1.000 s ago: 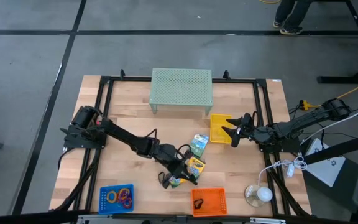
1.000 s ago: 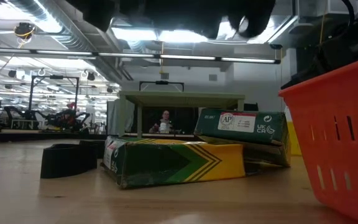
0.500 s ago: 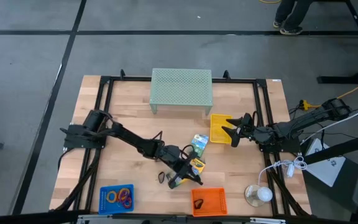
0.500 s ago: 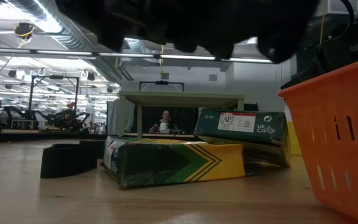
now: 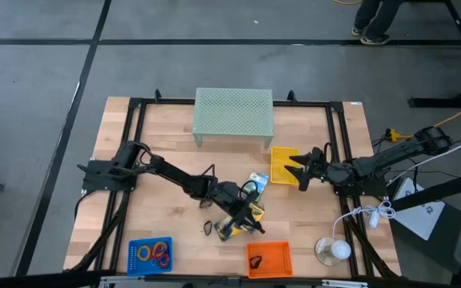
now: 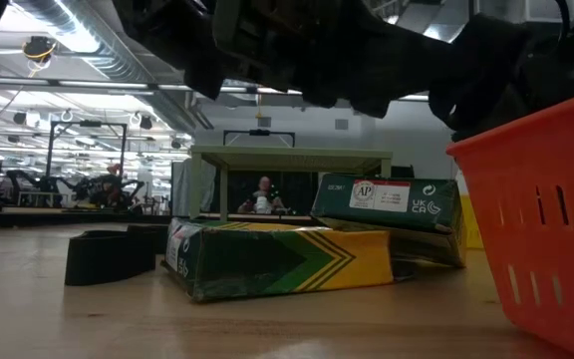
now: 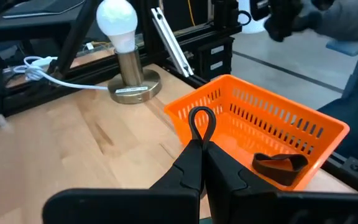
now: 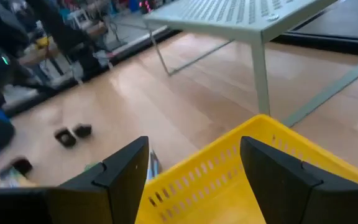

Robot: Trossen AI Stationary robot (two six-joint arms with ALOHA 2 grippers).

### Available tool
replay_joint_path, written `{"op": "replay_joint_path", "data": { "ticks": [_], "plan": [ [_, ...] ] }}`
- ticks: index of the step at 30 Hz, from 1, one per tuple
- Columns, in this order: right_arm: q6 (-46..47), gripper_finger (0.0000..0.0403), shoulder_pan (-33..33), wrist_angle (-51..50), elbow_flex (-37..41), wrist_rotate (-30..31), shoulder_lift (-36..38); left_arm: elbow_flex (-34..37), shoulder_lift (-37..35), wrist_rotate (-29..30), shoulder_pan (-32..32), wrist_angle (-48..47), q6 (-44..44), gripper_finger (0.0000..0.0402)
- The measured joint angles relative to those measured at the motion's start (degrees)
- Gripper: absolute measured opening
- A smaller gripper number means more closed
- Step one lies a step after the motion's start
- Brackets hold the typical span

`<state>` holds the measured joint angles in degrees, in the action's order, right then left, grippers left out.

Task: Pick & Place Office Desk Supplies
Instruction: Put the black rubber band into the orange bin

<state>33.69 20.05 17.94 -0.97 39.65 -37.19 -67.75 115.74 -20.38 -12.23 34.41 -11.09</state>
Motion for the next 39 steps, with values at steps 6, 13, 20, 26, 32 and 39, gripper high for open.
{"op": "replay_joint_path", "data": {
  "ticks": [6,13,20,26,32,39],
  "plan": [
    [-19.3,0.0255,0.9,22.9,0.0,-21.7,0.1,0.0,0.0,-1.3,-0.1,-0.2,0.8,0.0003],
    [-32.9,0.0255,3.3,26.2,0.0,-37.6,4.3,0.0,0.0,-1.5,-0.3,-2.4,0.8,0.0003],
    [-38.8,0.0256,3.3,23.3,0.0,-50.1,14.6,0.0,0.0,-1.4,-1.3,-2.9,0.8,0.0003],
    [-36.0,0.0256,3.3,12.6,0.0,-46.1,22.8,0.0,0.0,-1.4,-2.9,-0.9,0.9,0.0003],
    [-36.7,0.0256,3.3,10.9,0.0,-46.7,24.5,-1.2,0.0,-1.6,-5.0,1.0,0.9,0.0003],
    [-37.3,0.0256,3.3,6.3,0.0,-50.0,27.5,-2.3,0.0,-1.6,-6.2,-0.1,0.9,0.0003]
  ]
}}
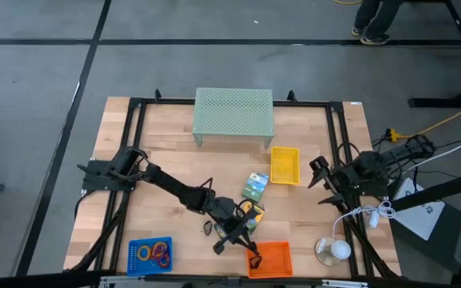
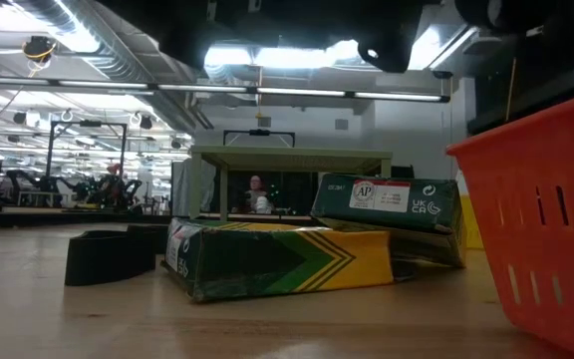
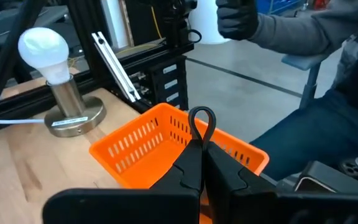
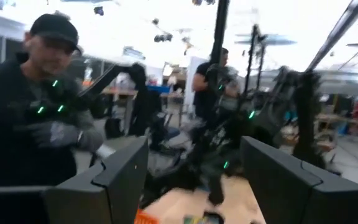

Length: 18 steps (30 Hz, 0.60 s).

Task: Pick & Place Office Desk Supplies
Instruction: Put the black rubber band into the orange bin

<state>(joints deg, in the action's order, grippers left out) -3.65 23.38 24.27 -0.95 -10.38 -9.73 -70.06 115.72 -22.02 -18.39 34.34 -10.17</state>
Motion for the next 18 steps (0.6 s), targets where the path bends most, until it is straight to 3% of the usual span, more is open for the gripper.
{"op": "replay_joint_path", "data": {
  "ticks": [6,15,18],
  "plan": [
    [0.5,0.0256,0.0,-11.1,0.0,-4.4,5.2,0.0,0.0,0.1,-0.3,-1.9,0.0,0.0003],
    [3.4,0.0256,0.0,-18.8,0.0,8.7,8.1,0.0,0.0,0.1,-0.4,-2.4,0.0,0.0003],
    [3.9,0.0256,0.0,-19.0,0.0,9.4,8.1,0.0,0.0,0.1,-0.4,-2.4,0.0,0.0003]
  ]
}}
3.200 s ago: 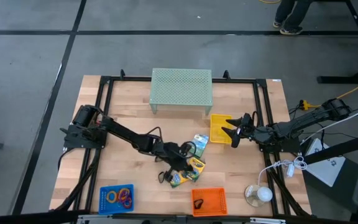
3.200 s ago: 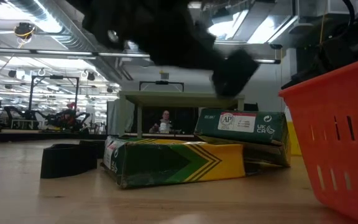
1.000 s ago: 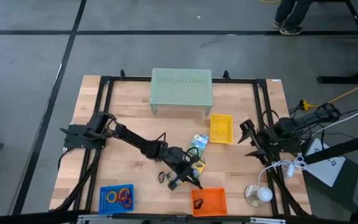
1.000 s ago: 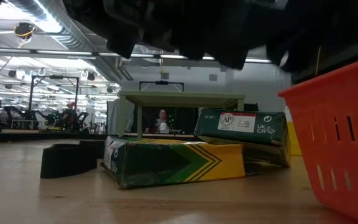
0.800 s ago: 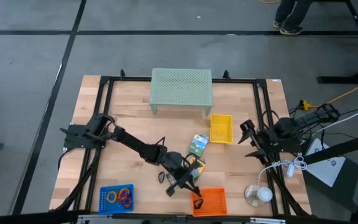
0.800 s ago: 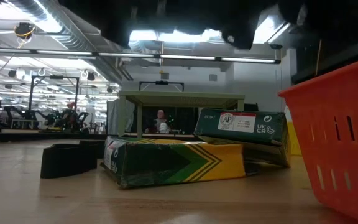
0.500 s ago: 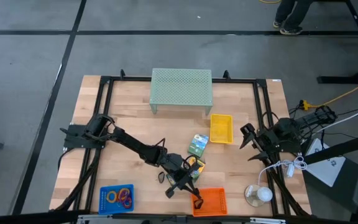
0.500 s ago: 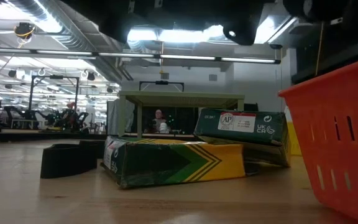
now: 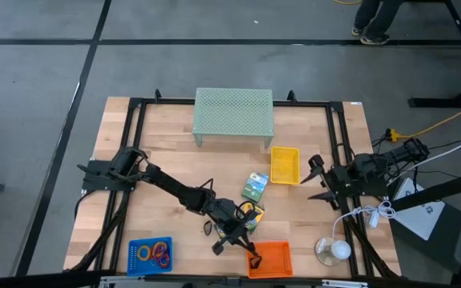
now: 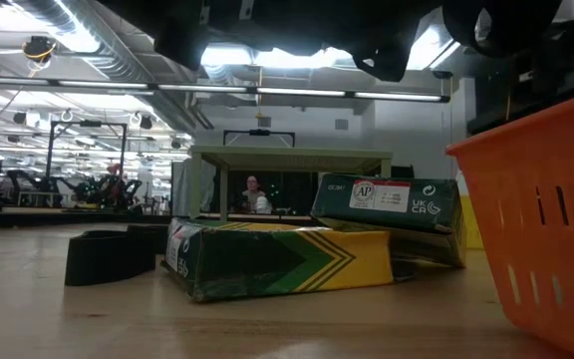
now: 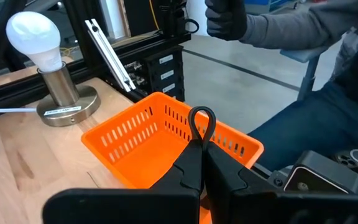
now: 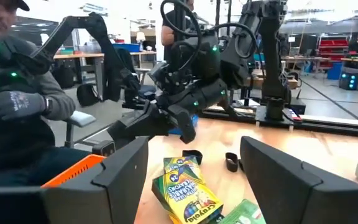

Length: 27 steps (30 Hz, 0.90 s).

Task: Pick & Place Office Desk Supplies
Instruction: Put the black rubber band into the orange bin

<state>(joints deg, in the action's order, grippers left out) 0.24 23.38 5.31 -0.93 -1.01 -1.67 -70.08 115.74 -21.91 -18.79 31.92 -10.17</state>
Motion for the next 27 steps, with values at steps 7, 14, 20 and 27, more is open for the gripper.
{"op": "replay_joint_path", "data": {
  "ticks": [7,14,20,27],
  "plan": [
    [1.1,0.0256,0.0,-2.8,0.0,3.4,0.0,0.0,0.0,0.0,0.0,-0.1,0.0,0.0003],
    [-0.7,0.0256,0.0,-4.5,0.0,3.9,0.0,0.0,0.0,0.0,0.0,-0.9,0.0,0.0003],
    [1.5,0.0256,0.0,-4.5,0.0,4.0,-0.2,0.0,0.0,0.0,-0.3,-1.2,0.2,0.0003],
    [3.2,0.0255,0.0,-4.1,0.0,6.0,-0.5,-0.2,0.8,-4.2,-0.7,2.6,2.3,0.0003]
  ]
}}
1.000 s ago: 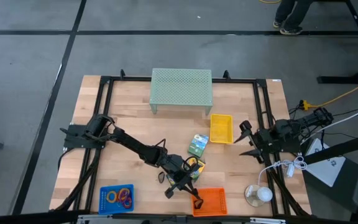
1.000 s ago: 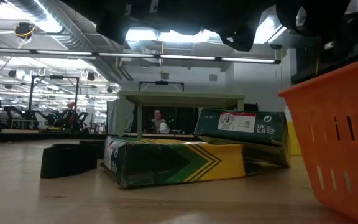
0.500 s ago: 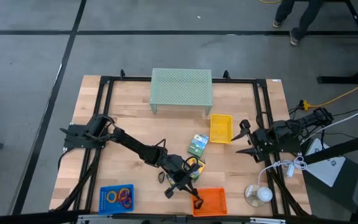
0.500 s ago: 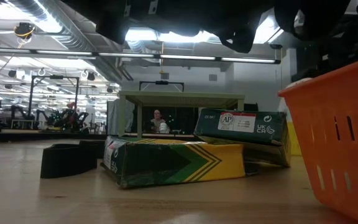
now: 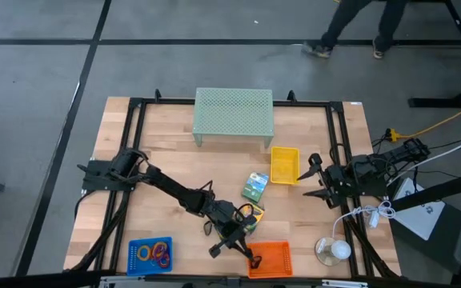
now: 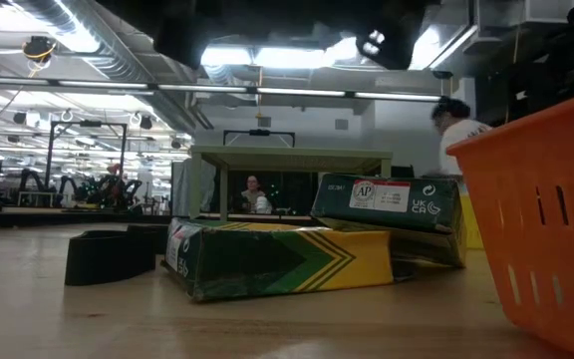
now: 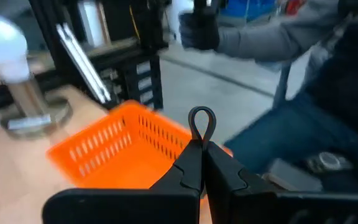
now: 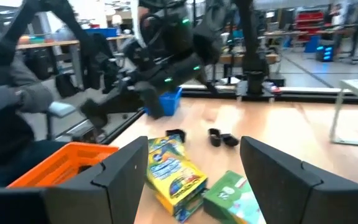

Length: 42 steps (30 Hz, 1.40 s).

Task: Pick & Place Office Desk Supplies
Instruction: Put the black rubber band into the orange bin

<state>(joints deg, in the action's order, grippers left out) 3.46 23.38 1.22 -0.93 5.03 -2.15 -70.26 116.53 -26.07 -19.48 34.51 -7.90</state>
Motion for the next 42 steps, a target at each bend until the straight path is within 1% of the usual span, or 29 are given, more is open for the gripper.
{"op": "replay_joint_path", "data": {
  "ticks": [1,3,5,8,11,14,17,22,28,33,37,39,42],
  "plan": [
    [-0.2,0.0255,0.0,0.1,0.0,0.6,0.0,0.0,0.4,1.0,-0.1,0.9,0.4,0.0003],
    [-0.5,0.0255,0.0,0.1,0.0,1.0,0.0,-0.6,2.3,0.8,0.0,3.4,1.8,0.0003],
    [-0.5,0.0255,0.0,0.3,0.0,1.0,0.0,-2.2,4.3,0.9,0.1,3.7,3.3,0.0003],
    [-0.5,0.0255,0.0,0.5,0.0,1.0,0.0,-5.6,7.4,1.5,0.1,1.9,3.8,0.0003],
    [-0.2,0.0255,0.0,0.7,0.0,1.2,0.0,-8.6,9.8,6.0,0.0,-1.6,3.6,0.0004],
    [0.6,0.0255,0.0,0.7,0.0,1.2,0.0,-9.3,10.5,8.1,0.1,-4.5,2.1,0.001],
    [1.0,0.0255,0.0,0.7,0.0,1.0,0.0,-9.3,10.4,7.9,0.1,-4.9,1.7,0.003],
    [2.1,0.0255,0.0,0.3,0.0,0.6,0.0,-9.3,9.1,7.8,0.1,-5.2,1.4,0.008],
    [2.1,0.0255,0.0,0.4,0.0,0.6,0.0,-9.3,8.9,6.0,0.1,-5.2,1.3,0.0134],
    [2.1,0.0255,0.0,0.4,0.0,0.5,0.0,-9.3,8.9,4.5,0.1,-5.7,1.2,0.0159],
    [2.1,0.0256,0.0,0.4,0.0,0.5,0.0,-9.3,7.2,5.0,0.1,-6.6,0.6,0.0164],
    [2.1,0.0256,0.0,0.3,0.0,0.5,0.0,-9.2,4.8,8.9,0.1,-9.9,0.3,0.0162],
    [2.1,0.0256,0.0,0.3,0.0,0.5,0.0,-8.9,0.4,16.9,0.0,-17.4,-3.8,0.0158]
  ]
}}
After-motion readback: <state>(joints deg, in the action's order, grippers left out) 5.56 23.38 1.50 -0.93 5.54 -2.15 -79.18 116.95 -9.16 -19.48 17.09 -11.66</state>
